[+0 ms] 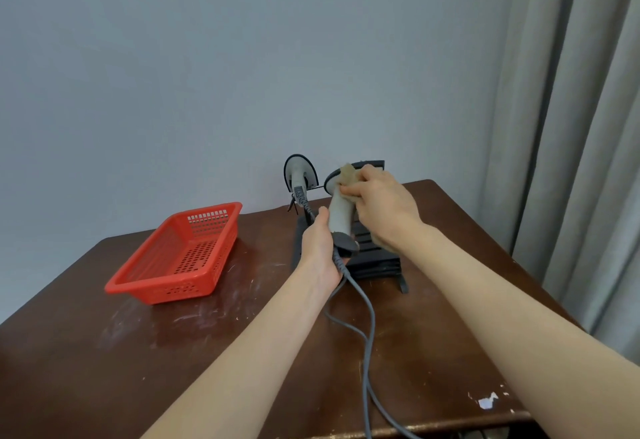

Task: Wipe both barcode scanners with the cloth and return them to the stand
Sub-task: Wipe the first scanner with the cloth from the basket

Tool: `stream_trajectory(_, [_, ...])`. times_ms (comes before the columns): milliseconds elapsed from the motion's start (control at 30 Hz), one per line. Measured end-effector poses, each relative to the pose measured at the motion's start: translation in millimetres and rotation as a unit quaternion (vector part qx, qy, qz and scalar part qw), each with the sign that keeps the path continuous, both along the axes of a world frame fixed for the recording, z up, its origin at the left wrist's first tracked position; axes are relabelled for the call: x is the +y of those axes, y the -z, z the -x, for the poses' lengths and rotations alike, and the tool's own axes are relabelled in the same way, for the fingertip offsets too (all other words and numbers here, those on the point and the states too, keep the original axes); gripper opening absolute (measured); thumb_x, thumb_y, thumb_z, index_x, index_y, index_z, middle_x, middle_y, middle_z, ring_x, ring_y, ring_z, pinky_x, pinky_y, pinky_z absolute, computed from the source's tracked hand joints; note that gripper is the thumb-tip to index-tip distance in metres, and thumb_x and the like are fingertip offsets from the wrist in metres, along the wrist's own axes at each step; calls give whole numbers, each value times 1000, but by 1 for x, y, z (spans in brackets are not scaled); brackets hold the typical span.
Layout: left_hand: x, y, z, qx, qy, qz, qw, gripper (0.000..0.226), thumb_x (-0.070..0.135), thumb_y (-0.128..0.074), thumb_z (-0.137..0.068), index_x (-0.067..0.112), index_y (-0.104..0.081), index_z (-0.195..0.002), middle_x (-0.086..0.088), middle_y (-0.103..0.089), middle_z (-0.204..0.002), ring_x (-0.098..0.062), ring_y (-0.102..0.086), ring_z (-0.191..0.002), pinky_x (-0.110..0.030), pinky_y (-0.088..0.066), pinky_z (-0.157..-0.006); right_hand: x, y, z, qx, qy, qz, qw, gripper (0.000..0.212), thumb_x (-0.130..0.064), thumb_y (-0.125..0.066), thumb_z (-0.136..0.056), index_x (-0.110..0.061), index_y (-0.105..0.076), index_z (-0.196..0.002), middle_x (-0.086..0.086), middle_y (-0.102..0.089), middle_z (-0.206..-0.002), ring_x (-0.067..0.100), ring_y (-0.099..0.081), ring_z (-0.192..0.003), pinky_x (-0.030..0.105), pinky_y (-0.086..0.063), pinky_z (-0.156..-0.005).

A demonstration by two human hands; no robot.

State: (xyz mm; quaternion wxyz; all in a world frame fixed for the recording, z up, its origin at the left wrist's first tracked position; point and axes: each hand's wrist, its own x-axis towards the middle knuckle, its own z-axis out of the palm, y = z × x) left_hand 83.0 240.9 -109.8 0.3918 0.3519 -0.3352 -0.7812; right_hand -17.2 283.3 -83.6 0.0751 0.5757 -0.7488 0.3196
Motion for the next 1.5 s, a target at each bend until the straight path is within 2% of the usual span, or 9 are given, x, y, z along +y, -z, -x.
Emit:
stream_trajectory(133, [-6,7,-4,44,17,2,999,33,37,-44,-99,14,-66,-92,-10,-73,-78,-25,-67,-78,-38,-53,-67,21,9,-23,26,-128,-16,991,35,-15,-46,-97,-33,-64,-121,-5,-51,-112,21,-46,-108,36,-42,-83])
stream_trajectory(333, [1,4,1,-27,0,38,999,34,41,-49,-97,10,-61,-89,-11,-62,-74,-21,-56,-59,-30,-47,-51,-6,-2,4,14,30,-13,999,38,-18,-45,-96,-39,-59,-124,-3,-46,-122,26,-41,-115,44,-46,-87])
stream_trajectory(500, [-10,4,-5,69,11,-21,997,43,49,-44,-96,13,-65,-105,-13,-71,-100,-29,-68,-91,-40,-54,-73,13,12,-31,41,-123,-11,991,44,-7,-41,-94,-29,-61,-126,0,-47,-127,24,-39,-111,38,-41,-87])
stream_trajectory(700, [-3,3,-5,42,20,-42,998,49,51,-42,-96,7,-62,-100,-10,-64,-80,-20,-56,-63,-24,-50,-46,-2,7,-5,-20,-17,1,1000,38,-15,-41,-96,-27,-57,-129,1,-45,-128,25,-39,-119,43,-44,-91])
stream_trajectory(867, [-13,8,-7,31,6,-28,999,53,60,-39,-93,15,-66,-103,-15,-70,-104,-32,-67,-95,-42,-55,-77,16,11,-29,50,-135,-50,988,43,-10,-40,-95,-32,-59,-128,-1,-46,-126,22,-40,-111,39,-43,-86])
stream_trajectory(1067, [-5,5,-5,48,53,-20,997,52,55,-50,-90,8,-63,-109,-11,-65,-80,-18,-57,-59,-21,-45,-40,0,6,-6,-8,7,-5,1000,39,-15,-43,-97,-29,-55,-131,3,-43,-124,25,-36,-120,39,-44,-87])
stream_trajectory(1233, [-13,4,-13,101,71,-58,991,38,42,-51,-95,8,-65,-107,-12,-72,-92,-23,-69,-81,-35,-57,-70,17,14,-22,-17,-121,-24,992,40,-14,-47,-92,-33,-61,-125,-6,-43,-104,13,-44,-97,34,-44,-81])
stream_trajectory(1333, [-19,3,-20,125,65,-96,985,43,41,-49,-96,1,-57,-113,-12,-65,-81,-16,-62,-53,-24,-55,-51,23,16,-4,-54,-48,4,997,35,-18,-52,-85,-35,-69,-110,-8,-58,-104,17,-56,-98,33,-46,-82])
stream_trajectory(1500, [-17,-1,-21,163,105,-116,974,43,40,-47,-97,1,-56,-113,-11,-66,-82,-12,-58,-43,-21,-52,-41,14,7,-4,-186,6,132,974,47,-13,-56,-86,-24,-54,-131,1,-63,-124,20,-57,-113,33,-47,-94])
